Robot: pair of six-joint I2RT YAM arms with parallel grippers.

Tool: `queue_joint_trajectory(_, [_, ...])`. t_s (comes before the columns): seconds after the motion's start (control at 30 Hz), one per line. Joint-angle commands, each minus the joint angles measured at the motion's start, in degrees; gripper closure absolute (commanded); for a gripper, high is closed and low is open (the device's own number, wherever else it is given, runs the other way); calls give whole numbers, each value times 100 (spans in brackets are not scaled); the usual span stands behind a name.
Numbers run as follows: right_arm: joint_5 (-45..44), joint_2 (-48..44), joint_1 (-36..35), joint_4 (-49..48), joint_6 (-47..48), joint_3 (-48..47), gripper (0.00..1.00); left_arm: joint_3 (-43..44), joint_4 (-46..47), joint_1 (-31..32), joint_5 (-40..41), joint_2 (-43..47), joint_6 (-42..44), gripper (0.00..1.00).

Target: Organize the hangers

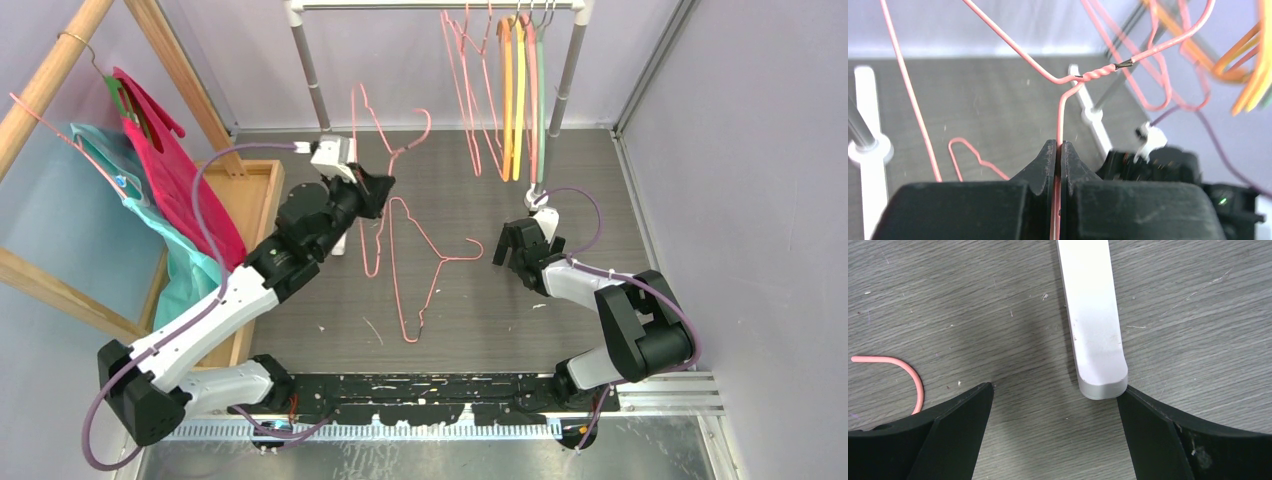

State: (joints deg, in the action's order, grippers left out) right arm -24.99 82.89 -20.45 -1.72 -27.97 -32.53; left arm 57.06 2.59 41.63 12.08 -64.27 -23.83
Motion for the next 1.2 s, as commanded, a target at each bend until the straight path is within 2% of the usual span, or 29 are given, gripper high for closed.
queue_joint_trajectory(0.0, [245,124,14,-351,-94,-102,0,356,995,-175,451,250,82,100])
queue_joint_trajectory(0.13, [289,192,11,-345,-95,-145,0,815,1381,-505,-16,-56,-255,100])
queue_joint_trajectory(0.43, [138,104,15,-270,-68,-158,0,2078,2248,-1046,-1074,-1326,-1066,100])
queue_joint_trajectory(0.77, [143,183,6,-267,-40,-200,0,2911,2521,-1155,-1295,-2213,-1609,100])
queue_joint_trajectory(0.93, [151,210,9,-265,-38,-210,0,3432,2281,-1166,-1410,-2634,-1832,100])
queue_joint_trajectory(1.17, [143,242,14,-272,-23,-206,0,4234,1267,-1170,-1597,-3176,-1982,100])
